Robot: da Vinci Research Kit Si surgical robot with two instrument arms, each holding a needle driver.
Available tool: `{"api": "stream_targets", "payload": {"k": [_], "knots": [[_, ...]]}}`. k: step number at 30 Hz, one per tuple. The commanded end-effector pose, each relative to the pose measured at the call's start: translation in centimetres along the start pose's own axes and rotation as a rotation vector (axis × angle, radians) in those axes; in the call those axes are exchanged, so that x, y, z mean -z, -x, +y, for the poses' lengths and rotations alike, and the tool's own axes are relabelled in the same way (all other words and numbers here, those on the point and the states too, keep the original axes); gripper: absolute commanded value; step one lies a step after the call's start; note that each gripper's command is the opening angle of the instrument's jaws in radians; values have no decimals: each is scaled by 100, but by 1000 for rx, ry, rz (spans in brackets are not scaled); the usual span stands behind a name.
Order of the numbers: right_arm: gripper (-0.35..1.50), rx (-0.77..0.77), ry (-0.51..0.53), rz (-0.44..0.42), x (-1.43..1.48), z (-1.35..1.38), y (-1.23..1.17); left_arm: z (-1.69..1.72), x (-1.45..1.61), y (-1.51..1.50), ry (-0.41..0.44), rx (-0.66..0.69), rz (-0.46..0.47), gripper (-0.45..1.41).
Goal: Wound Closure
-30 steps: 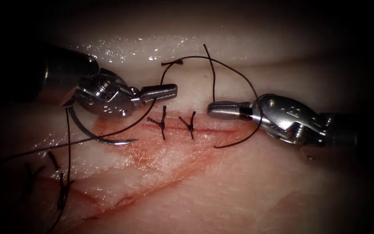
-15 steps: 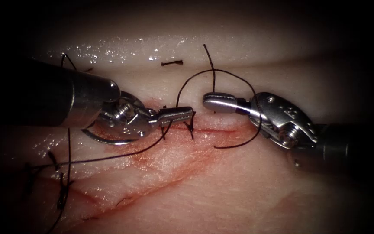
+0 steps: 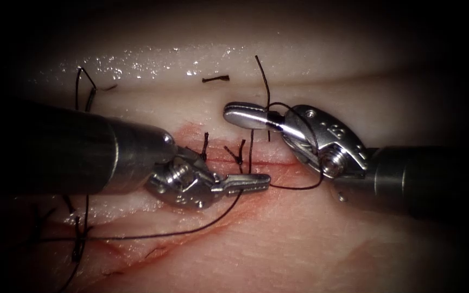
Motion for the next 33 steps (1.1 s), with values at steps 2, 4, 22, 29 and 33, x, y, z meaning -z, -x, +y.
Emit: {"api": "stream_targets", "payload": {"k": [2,4,22,29,33], "knots": [[-35,83,8,0,-14,11,4,-7,0,-8,0,5,29,-45],[-35,119,8,-11,-16,12,5,-14,7,-14,5,15,49,-45],[-35,284,-155,-389,-13,-12,22,-92,47,3,-54,140,229,-45],[-35,306,-195,-430,-11,-16,25,-110,51,31,-83,186,286,-45],[-35,316,-211,-447,-9,-18,29,-116,47,48,-93,209,321,-45]]}}
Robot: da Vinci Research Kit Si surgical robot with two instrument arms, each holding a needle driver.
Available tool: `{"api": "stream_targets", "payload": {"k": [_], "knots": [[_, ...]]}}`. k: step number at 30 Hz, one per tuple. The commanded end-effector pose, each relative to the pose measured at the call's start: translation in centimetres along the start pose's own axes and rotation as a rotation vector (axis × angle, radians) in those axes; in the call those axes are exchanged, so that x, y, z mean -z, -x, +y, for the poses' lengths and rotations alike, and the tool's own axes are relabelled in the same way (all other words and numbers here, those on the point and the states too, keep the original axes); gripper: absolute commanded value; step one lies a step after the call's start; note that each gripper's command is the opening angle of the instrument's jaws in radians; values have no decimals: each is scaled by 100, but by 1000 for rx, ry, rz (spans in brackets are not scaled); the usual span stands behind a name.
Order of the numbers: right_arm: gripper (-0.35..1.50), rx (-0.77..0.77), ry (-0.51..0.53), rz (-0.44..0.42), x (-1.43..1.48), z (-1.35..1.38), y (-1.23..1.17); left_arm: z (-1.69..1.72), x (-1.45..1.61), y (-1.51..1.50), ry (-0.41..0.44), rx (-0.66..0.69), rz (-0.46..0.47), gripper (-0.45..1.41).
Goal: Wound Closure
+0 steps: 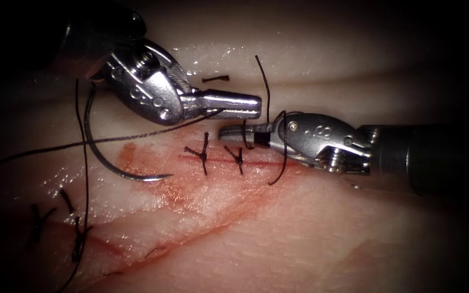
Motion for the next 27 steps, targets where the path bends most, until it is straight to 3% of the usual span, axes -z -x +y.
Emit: {"api": "stream_targets", "payload": {"k": [1,8,13,15,16,17,19,27], "knots": [[-35,-9,-8,-5,-11,-1,3,-1,-7,10,1,2,10,-45],[-35,-50,-119,-94,-22,-19,7,-9,-17,36,10,28,60,-45],[-35,-54,-87,-80,-30,-17,1,-1,-22,54,22,47,76,-45],[2,-116,-59,-67,-31,-18,1,1,-21,61,26,53,80,-45],[41,-154,-43,-58,-31,-18,1,2,-20,64,28,57,81,-45],[64,-185,-30,-50,-32,-18,1,3,-19,68,28,59,84,-45],[94,-233,-4,-28,-31,-19,2,6,-18,74,33,65,89,-45],[118,-416,74,68,-28,-24,4,31,-8,100,43,96,71,-45]]}}
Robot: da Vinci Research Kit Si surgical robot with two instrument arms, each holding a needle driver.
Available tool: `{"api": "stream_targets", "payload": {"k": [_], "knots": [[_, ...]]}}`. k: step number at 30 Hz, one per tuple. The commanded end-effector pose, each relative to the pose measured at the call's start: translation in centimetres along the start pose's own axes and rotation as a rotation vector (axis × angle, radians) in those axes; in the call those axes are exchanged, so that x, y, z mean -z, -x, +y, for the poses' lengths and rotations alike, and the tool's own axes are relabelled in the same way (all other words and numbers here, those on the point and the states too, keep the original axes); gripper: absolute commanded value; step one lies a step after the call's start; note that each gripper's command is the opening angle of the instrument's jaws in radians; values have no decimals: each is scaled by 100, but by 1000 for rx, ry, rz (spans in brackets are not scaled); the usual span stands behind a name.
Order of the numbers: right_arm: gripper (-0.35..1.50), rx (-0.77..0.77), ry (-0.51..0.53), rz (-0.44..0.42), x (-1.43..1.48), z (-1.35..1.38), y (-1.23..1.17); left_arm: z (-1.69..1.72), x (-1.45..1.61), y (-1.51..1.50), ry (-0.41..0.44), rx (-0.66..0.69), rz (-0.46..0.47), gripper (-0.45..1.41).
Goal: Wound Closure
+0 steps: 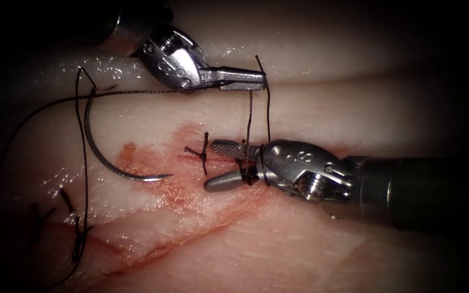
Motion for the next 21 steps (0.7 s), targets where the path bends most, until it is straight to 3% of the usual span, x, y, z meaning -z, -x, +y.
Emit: {"api": "stream_targets", "payload": {"k": [1,8,11,12,14,15,21], "knots": [[118,3,-2,4,-10,0,0,-1,-5,8,0,4,1,-45],[120,-135,13,69,-3,-8,1,9,-5,18,-1,6,-9,-45],[110,-228,8,105,6,-6,5,13,-5,21,0,6,-13,-45],[99,-236,5,115,10,-6,6,14,-5,22,1,10,-14,-45],[-3,-207,-2,141,19,-5,10,16,-6,23,2,14,-15,-45],[-35,-219,-7,153,24,-4,12,18,-6,23,2,13,-16,-45],[-35,-315,-30,224,36,1,25,21,-11,26,1,13,-22,-45]]}}
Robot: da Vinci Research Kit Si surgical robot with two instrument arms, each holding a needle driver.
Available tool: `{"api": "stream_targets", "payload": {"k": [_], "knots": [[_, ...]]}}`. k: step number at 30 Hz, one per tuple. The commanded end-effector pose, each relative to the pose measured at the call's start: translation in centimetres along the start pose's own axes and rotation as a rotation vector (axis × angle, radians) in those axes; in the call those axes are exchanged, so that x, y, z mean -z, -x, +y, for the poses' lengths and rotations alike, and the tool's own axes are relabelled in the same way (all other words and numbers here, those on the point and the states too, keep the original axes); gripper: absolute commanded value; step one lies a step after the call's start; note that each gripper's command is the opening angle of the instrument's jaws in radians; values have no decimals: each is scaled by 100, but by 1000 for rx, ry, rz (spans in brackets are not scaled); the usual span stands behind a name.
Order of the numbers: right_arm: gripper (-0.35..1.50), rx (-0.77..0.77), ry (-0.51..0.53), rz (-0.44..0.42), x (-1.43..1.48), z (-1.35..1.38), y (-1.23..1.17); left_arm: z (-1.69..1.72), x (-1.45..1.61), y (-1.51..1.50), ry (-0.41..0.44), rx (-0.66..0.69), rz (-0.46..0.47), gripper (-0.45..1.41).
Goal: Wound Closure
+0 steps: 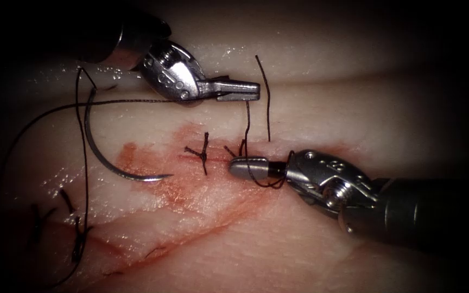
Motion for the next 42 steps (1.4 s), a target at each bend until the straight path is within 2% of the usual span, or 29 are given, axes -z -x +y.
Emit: {"api": "stream_targets", "payload": {"k": [1,4,5,6,7,8,9,11,12,13,21,24,28,32,37,42], "knots": [[-35,-29,-11,44,-12,3,11,0,-7,7,0,1,-1,-45],[-35,-97,-76,198,-15,4,17,7,-11,11,-4,4,-18,-45],[-10,-98,-67,186,-17,3,17,9,-13,12,-5,8,-25,-45],[-3,-79,-69,195,-19,3,19,13,-12,14,-7,15,-34,-45],[42,-67,-66,197,-21,3,19,13,-11,14,-8,15,-39,-45],[47,-53,-65,198,-22,2,21,12,-6,13,-12,17,-47,-45],[39,-53,-64,198,-22,2,21,11,-4,12,-13,19,-48,-45],[37,-47,-64,198,-22,3,20,11,0,9,-17,22,-51,-45],[-6,-48,-64,198,-21,4,19,11,2,8,-17,23,-50,-45],[-35,-48,-65,198,-21,4,19,11,3,7,-19,23,-48,-45],[-35,69,-50,200,-24,-3,10,22,-3,9,-42,14,-105,-45],[-35,83,-43,201,-27,-12,5,32,-5,12,-49,29,-126,-45],[-35,195,-22,204,-34,-27,-6,49,-4,22,-59,46,-163,-45],[-35,237,-21,201,-30,-27,-11,64,-1,25,-58,67,-173,-45],[-35,271,-16,201,-32,-24,-14,77,-1,21,-70,78,-183,-45],[-35,350,3,202,-39,-24,-24,83,-4,-3,-127,91,-164,-45]]}}
